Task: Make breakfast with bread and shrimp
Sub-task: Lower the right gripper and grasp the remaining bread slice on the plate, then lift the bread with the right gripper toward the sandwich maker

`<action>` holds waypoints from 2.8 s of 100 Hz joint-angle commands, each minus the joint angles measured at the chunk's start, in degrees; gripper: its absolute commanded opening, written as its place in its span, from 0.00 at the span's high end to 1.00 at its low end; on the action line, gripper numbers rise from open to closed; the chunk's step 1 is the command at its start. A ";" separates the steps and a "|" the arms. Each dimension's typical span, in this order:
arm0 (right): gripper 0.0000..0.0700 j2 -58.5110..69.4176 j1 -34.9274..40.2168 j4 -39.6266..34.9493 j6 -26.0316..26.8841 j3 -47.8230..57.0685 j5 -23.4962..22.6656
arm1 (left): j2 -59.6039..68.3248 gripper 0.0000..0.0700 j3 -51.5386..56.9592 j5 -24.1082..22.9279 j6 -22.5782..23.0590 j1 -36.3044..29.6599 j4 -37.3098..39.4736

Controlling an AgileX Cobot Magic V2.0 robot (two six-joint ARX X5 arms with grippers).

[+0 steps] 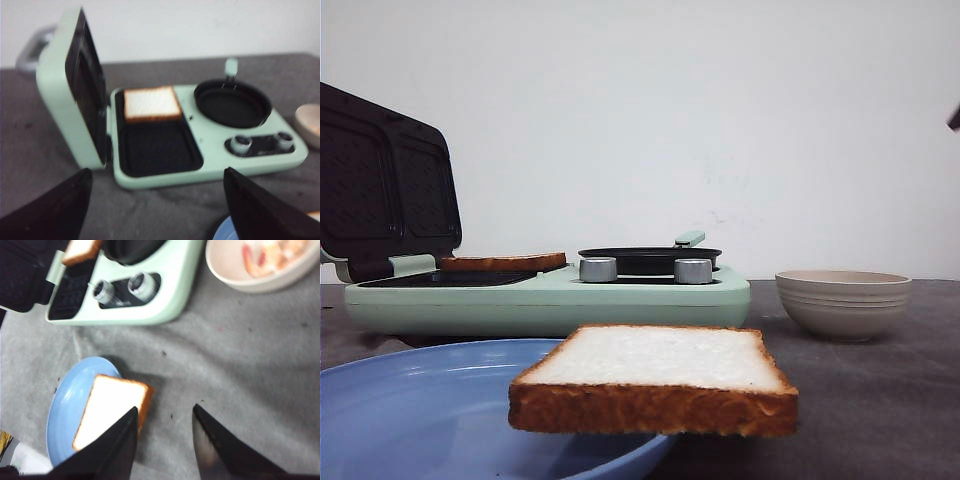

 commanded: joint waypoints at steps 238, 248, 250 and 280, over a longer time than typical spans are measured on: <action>1.00 33.31 37.90 38.51 20.11 -9.60 -1.51 | 0.02 0.33 -2.27 -0.20 -1.62 -0.11 1.53; 1.00 32.26 37.90 40.70 21.51 -9.51 -1.77 | 0.02 0.33 -2.27 -0.20 -1.62 -0.11 1.55; 1.00 31.95 37.90 41.05 21.81 -9.42 -1.77 | 0.02 0.33 -2.27 -0.20 -1.62 -0.11 1.55; 1.00 28.24 37.90 44.85 25.16 -5.99 -2.16 | 0.02 0.33 -2.27 -0.20 -1.64 -0.11 1.66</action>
